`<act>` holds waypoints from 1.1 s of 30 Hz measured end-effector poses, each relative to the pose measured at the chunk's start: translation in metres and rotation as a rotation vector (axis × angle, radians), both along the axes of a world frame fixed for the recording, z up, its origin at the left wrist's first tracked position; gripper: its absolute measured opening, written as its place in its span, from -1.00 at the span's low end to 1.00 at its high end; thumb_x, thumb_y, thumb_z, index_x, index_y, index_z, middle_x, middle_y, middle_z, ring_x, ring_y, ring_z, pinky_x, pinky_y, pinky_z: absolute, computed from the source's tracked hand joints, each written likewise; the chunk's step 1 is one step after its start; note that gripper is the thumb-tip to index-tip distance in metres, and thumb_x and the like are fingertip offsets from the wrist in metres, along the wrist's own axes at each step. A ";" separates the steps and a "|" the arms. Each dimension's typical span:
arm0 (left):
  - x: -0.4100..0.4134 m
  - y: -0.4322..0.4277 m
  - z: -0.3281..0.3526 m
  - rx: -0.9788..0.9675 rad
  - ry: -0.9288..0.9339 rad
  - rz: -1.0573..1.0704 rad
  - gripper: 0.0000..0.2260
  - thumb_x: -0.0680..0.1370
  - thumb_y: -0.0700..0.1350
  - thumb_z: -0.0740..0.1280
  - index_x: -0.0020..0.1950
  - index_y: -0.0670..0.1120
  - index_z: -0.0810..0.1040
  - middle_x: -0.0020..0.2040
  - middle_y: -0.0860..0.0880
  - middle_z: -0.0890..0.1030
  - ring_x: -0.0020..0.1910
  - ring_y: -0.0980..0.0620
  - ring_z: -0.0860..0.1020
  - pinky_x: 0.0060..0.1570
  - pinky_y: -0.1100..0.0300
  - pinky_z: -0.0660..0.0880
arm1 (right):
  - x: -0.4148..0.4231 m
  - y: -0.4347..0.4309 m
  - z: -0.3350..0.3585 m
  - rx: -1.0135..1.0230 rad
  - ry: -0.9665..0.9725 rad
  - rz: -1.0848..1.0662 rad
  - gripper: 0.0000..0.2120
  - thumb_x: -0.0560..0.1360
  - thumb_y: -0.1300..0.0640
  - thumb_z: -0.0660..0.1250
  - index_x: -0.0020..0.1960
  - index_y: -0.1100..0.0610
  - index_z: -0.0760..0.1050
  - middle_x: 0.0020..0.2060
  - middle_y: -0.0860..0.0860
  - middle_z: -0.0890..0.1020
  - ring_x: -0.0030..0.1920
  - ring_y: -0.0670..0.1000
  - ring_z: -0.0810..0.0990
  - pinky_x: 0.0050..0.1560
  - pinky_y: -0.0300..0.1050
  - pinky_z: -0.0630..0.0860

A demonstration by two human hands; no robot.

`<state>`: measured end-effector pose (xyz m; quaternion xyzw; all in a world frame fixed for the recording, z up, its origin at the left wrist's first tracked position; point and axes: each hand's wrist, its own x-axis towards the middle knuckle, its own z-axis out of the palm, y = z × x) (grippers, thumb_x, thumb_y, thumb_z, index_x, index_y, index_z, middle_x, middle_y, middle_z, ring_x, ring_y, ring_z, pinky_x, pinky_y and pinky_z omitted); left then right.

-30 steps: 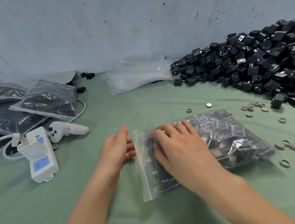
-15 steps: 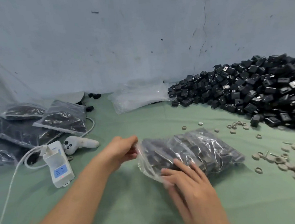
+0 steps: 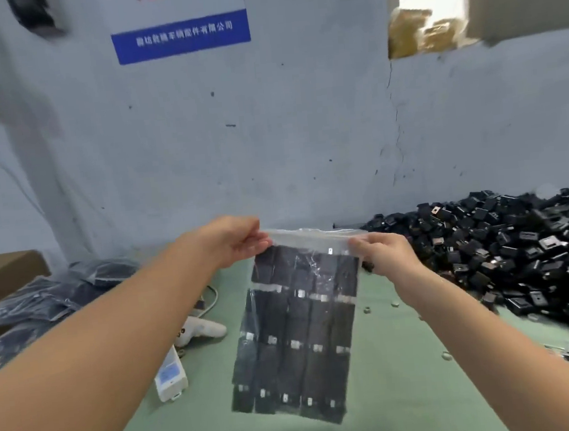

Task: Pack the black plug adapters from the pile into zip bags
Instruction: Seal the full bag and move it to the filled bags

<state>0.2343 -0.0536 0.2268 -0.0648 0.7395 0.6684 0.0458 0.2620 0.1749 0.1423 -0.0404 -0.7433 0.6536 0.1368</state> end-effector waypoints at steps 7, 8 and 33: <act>-0.008 -0.006 -0.041 0.196 0.175 0.054 -0.86 0.65 -0.20 0.23 -0.05 -0.21 0.52 -0.27 -0.11 0.66 -0.37 0.09 0.68 -0.44 0.25 0.58 | -0.025 0.009 -0.004 0.075 0.099 -0.080 -0.90 0.56 0.02 0.41 -0.09 0.00 0.67 -0.28 -0.03 0.66 -0.36 -0.01 0.61 -0.28 -0.14 0.48; -0.006 -0.007 -0.065 0.215 0.140 0.069 -0.85 0.65 -0.20 0.23 -0.07 -0.20 0.52 -0.25 -0.12 0.64 -0.38 0.10 0.67 -0.43 0.25 0.59 | -0.021 0.009 -0.022 0.115 0.059 -0.065 -0.89 0.56 0.05 0.41 -0.13 -0.02 0.66 -0.28 -0.03 0.67 -0.40 -0.02 0.65 -0.31 -0.13 0.49; 0.046 -0.008 -0.266 0.209 -0.265 0.068 -0.78 0.65 -0.21 0.26 -0.09 -0.34 0.56 -0.34 -0.18 0.65 -0.52 0.04 0.59 -0.54 0.22 0.56 | 0.027 0.029 -0.195 0.202 -0.173 -0.008 -0.84 0.57 0.14 0.38 -0.09 -0.08 0.69 -0.46 -0.15 0.63 -0.51 -0.19 0.51 -0.46 -0.34 0.37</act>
